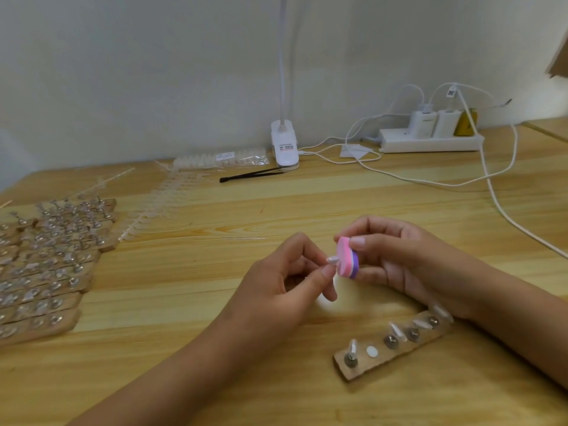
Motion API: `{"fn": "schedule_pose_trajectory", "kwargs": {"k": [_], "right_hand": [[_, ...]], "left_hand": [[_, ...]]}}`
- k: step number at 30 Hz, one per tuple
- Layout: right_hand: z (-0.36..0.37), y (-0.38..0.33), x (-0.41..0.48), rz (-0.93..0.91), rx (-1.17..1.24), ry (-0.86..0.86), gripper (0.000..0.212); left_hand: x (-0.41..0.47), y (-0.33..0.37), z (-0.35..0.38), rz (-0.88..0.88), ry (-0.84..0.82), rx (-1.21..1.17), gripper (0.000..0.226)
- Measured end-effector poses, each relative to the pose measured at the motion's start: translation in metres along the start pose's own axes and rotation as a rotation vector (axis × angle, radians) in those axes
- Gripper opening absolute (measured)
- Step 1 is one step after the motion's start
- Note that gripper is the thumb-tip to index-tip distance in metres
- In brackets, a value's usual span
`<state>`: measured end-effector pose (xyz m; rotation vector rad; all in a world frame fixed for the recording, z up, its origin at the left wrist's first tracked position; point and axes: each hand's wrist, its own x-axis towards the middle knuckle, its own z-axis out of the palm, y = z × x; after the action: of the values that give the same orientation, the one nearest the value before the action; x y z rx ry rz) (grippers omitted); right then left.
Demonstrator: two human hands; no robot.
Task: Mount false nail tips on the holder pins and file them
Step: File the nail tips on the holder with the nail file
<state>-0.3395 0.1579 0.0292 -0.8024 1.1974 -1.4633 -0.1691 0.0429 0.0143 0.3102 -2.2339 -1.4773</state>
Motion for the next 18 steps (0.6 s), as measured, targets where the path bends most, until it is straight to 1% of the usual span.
{"fn": "schedule_pose_trajectory", "kwargs": {"k": [2,5,11,13,16,18], "right_hand": [[-0.003,0.0,0.002,-0.021,0.023,0.034,0.013],[-0.008,-0.003,0.002,-0.012,0.05,0.007,0.016],[-0.012,-0.004,0.0,-0.001,-0.043,-0.033,0.018],[-0.01,-0.003,0.0,-0.034,-0.054,-0.044,0.021],[-0.01,-0.002,-0.001,-0.094,-0.05,-0.01,0.024],[-0.009,-0.002,-0.001,-0.089,-0.065,-0.032,0.024]], "left_hand": [[-0.002,0.0,0.001,0.018,-0.024,-0.005,0.009],[-0.002,-0.001,0.002,0.023,-0.028,0.016,0.007],[0.0,-0.006,-0.001,-0.002,0.011,-0.007,0.007],[0.0,-0.007,-0.002,0.011,0.004,0.024,0.006],[-0.001,-0.008,0.0,0.033,0.001,0.093,0.01],[-0.001,-0.009,0.002,0.027,0.015,0.107,0.012]]}}
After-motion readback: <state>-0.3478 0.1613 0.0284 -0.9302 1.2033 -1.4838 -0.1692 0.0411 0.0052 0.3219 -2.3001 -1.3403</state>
